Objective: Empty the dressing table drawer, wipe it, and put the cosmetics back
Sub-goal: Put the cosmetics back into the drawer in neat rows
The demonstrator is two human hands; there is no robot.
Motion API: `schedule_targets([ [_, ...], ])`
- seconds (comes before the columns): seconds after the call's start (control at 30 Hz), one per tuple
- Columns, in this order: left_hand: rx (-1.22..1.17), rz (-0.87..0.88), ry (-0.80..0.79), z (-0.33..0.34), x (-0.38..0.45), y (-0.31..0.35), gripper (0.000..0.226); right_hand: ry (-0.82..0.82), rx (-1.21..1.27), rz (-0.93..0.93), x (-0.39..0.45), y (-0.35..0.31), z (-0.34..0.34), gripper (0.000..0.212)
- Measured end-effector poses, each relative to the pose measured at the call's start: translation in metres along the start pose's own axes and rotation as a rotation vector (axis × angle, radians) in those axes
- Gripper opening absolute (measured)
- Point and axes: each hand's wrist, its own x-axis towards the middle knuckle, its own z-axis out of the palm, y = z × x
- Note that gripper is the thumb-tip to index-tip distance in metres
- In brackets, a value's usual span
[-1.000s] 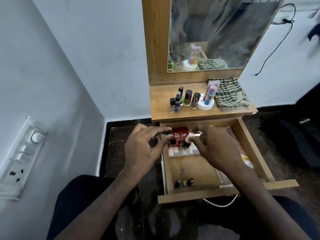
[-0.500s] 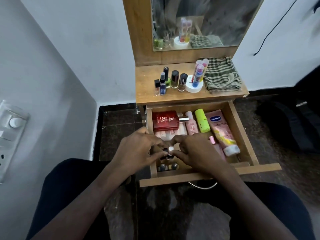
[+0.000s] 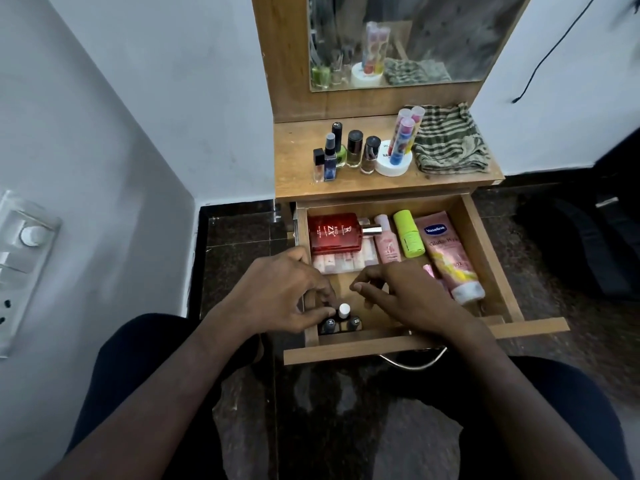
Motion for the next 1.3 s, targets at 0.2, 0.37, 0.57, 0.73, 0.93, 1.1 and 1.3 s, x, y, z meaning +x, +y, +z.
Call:
schedule_targets([
  [0.2, 0.007, 0.047, -0.03, -0.001, 0.005, -0.004, 0.031, -0.145, -0.138, 0.006, 0.011, -0.004, 0.014, 0.022],
  [0.37, -0.068, 0.033, 0.08, 0.003, 0.006, -0.011, 0.027, -0.042, -0.183, 0.02, 0.016, -0.001, 0.014, 0.019],
  [0.57, -0.193, -0.176, 0.69, 0.003, 0.034, -0.025, 0.019, 0.507, -0.078, -0.028, 0.026, -0.02, -0.008, 0.019],
  [0.73, -0.132, -0.393, 0.808, -0.011, 0.072, -0.034, 0.041, 0.692, -0.098, -0.123, 0.06, -0.051, -0.04, 0.045],
  [0.93, 0.018, -0.341, 0.825, -0.012, 0.088, -0.037, 0.046, 0.752, -0.272, -0.063, 0.093, -0.059, -0.051, 0.059],
  [1.1, 0.06, -0.349, 0.911, -0.007, 0.089, -0.04, 0.037, 0.843, -0.198, -0.132, 0.098, -0.054, -0.046, 0.035],
  [1.3, -0.025, -0.271, 0.994, -0.013, 0.074, -0.031, 0.03, 0.876, -0.116, -0.165, 0.076, -0.056, -0.054, 0.02],
])
